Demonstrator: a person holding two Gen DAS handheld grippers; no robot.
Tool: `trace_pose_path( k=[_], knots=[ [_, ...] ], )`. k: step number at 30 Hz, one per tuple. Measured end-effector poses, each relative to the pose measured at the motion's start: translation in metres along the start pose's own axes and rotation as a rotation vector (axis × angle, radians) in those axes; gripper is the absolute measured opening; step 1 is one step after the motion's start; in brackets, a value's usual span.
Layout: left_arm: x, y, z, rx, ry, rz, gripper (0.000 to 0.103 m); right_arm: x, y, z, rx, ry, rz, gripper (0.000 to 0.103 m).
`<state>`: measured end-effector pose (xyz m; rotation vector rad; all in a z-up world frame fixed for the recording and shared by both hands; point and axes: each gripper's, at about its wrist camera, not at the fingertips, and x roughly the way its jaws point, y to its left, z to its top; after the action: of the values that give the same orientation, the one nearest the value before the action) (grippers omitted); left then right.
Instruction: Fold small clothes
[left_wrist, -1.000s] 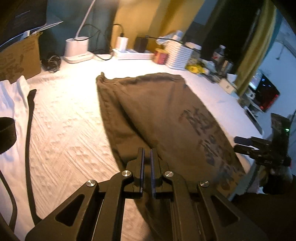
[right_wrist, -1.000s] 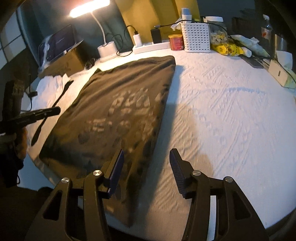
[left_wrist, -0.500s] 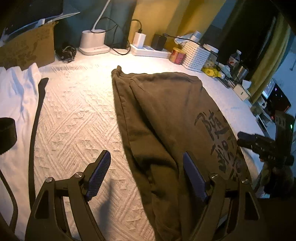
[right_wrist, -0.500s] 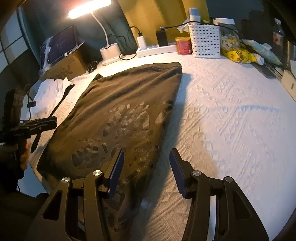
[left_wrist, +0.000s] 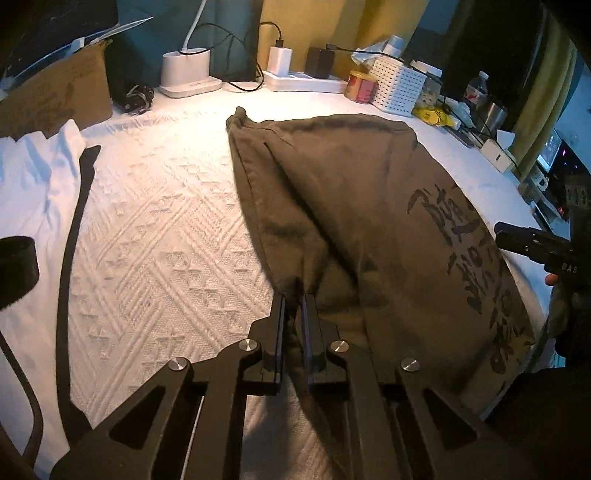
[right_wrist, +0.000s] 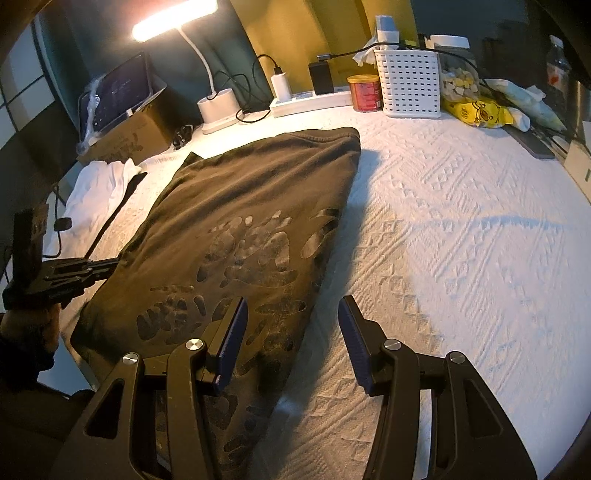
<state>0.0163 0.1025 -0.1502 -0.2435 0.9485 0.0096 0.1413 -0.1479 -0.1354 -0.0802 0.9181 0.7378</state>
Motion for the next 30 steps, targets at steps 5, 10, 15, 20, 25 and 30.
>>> trace_pose_path(
  k=[5, 10, 15, 20, 25, 30],
  knots=[
    [-0.002, 0.002, 0.011, -0.036, 0.012, 0.03, 0.021, 0.001, -0.003, 0.007, -0.002, -0.014, -0.012, 0.054],
    [-0.008, 0.005, 0.031, -0.04, -0.053, 0.03, 0.058, 0.005, -0.009, 0.018, -0.001, -0.023, -0.027, 0.054],
    [0.006, 0.002, 0.06, 0.018, -0.086, 0.018, 0.058, 0.013, -0.016, 0.034, 0.004, -0.031, -0.039, 0.054],
    [0.026, 0.0, 0.088, 0.11, -0.114, 0.008, 0.058, 0.025, -0.021, 0.049, 0.011, -0.029, -0.04, 0.054],
    [0.052, 0.004, 0.112, 0.163, -0.081, -0.014, 0.057, 0.039, -0.022, 0.062, 0.007, -0.021, -0.041, 0.054],
    [0.069, 0.003, 0.121, 0.206, -0.053, -0.027, 0.024, 0.051, -0.023, 0.072, 0.004, -0.003, -0.037, 0.054]
  ],
)
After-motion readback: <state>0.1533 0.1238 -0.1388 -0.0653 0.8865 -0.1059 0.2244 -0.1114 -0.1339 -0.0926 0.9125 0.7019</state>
